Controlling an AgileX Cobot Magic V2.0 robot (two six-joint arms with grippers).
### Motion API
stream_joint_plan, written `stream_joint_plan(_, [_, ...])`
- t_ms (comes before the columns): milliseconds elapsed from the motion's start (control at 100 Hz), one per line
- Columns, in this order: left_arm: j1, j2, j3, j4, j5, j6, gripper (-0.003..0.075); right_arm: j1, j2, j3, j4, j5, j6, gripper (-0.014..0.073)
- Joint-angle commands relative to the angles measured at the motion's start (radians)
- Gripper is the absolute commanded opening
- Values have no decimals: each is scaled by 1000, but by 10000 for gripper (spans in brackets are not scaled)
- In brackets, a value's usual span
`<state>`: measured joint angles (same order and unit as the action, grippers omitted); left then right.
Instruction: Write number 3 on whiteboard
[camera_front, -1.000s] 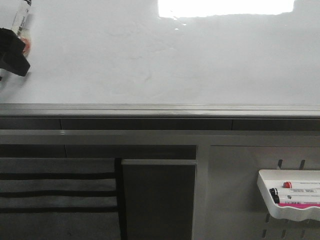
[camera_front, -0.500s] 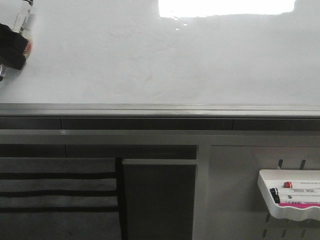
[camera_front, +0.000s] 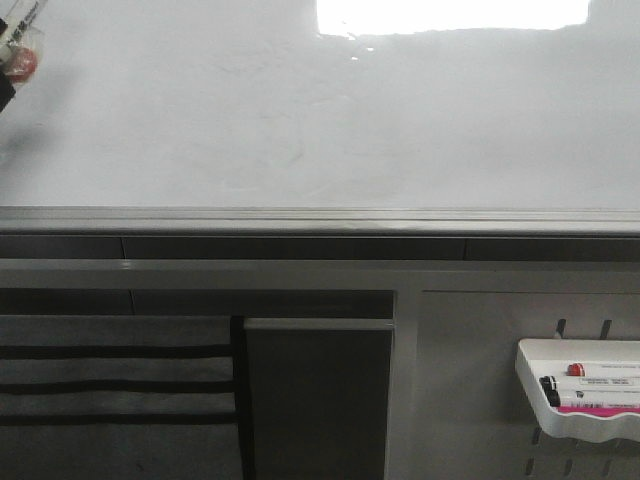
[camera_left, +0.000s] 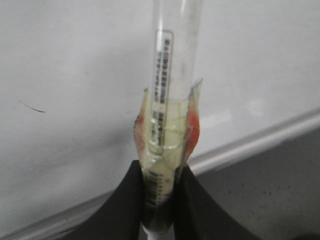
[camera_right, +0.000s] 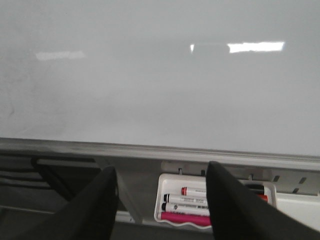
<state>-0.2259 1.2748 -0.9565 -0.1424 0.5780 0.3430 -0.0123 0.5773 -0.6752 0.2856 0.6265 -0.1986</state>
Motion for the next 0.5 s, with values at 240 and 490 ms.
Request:
stream_joint_plan(240, [-231,-62,-123,-189,437,322,-20,5,323,-252,355,382,-359,342])
stream_joint_plan(490, [-409,-62,-123,-342,475,482,-20,188,536,-389,518,581,-745,342])
